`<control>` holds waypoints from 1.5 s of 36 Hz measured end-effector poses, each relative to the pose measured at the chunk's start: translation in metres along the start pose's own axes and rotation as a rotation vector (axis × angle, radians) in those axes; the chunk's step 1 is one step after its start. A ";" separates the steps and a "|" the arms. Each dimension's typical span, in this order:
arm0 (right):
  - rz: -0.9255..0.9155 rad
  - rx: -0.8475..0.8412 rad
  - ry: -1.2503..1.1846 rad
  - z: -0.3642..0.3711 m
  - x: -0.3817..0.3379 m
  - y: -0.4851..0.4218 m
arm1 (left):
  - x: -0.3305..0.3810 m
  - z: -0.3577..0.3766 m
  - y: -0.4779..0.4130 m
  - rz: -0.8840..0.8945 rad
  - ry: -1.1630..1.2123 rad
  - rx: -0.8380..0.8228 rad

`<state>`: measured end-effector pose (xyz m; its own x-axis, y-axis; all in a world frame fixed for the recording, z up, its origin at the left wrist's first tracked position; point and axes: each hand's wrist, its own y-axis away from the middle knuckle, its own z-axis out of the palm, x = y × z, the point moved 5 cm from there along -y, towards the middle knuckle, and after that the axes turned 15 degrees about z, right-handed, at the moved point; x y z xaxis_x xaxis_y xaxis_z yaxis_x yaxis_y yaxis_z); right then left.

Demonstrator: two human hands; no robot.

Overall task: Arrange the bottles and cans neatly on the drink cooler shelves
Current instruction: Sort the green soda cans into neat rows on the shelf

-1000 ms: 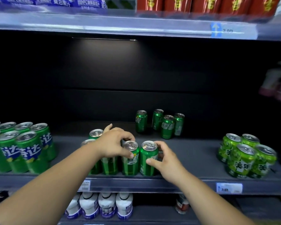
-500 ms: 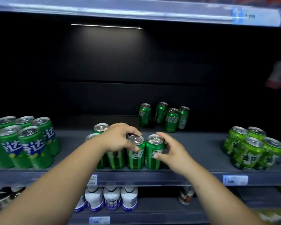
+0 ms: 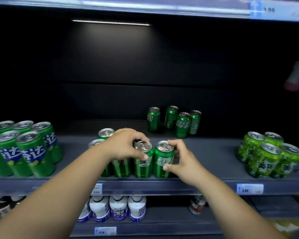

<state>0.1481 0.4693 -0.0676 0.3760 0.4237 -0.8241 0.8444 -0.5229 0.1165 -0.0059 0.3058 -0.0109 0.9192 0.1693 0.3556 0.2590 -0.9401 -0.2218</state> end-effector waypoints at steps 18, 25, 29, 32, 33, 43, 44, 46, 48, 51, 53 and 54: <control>-0.040 -0.094 0.198 -0.011 -0.013 -0.006 | 0.012 -0.001 -0.003 -0.101 -0.084 -0.147; -0.111 -0.165 0.129 -0.026 -0.018 -0.019 | 0.023 -0.002 -0.006 -0.106 -0.112 -0.161; -0.120 -0.098 0.044 -0.041 -0.021 -0.039 | 0.022 -0.012 -0.019 -0.069 -0.085 -0.083; -0.117 -0.033 0.051 -0.053 -0.019 -0.060 | 0.013 -0.022 -0.033 -0.045 -0.074 -0.031; -0.116 -0.018 0.069 -0.057 -0.019 -0.067 | 0.009 -0.026 -0.039 -0.045 -0.063 -0.014; -0.047 0.202 0.270 -0.091 -0.044 -0.150 | -0.059 -0.043 -0.111 -0.119 0.050 -0.049; -0.038 0.236 0.313 -0.095 -0.050 -0.158 | -0.066 -0.043 -0.119 -0.125 0.079 -0.049; -0.026 0.284 0.355 -0.101 -0.061 -0.176 | -0.077 -0.042 -0.135 -0.100 0.114 -0.047; -0.027 0.307 0.389 -0.103 -0.066 -0.193 | -0.085 -0.039 -0.152 -0.046 0.090 -0.061; -0.021 0.284 0.442 -0.100 -0.065 -0.215 | -0.089 -0.031 -0.180 0.038 -0.025 -0.074; -0.004 0.260 0.473 -0.096 -0.063 -0.227 | -0.093 -0.025 -0.196 0.052 -0.078 -0.095; 0.005 0.247 0.491 -0.094 -0.062 -0.233 | -0.095 -0.022 -0.203 0.043 -0.093 -0.121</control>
<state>-0.0360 0.6347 0.0081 0.5637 0.6850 -0.4616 0.7494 -0.6591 -0.0629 -0.1526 0.4744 0.0201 0.9537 0.1494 0.2610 0.1862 -0.9749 -0.1224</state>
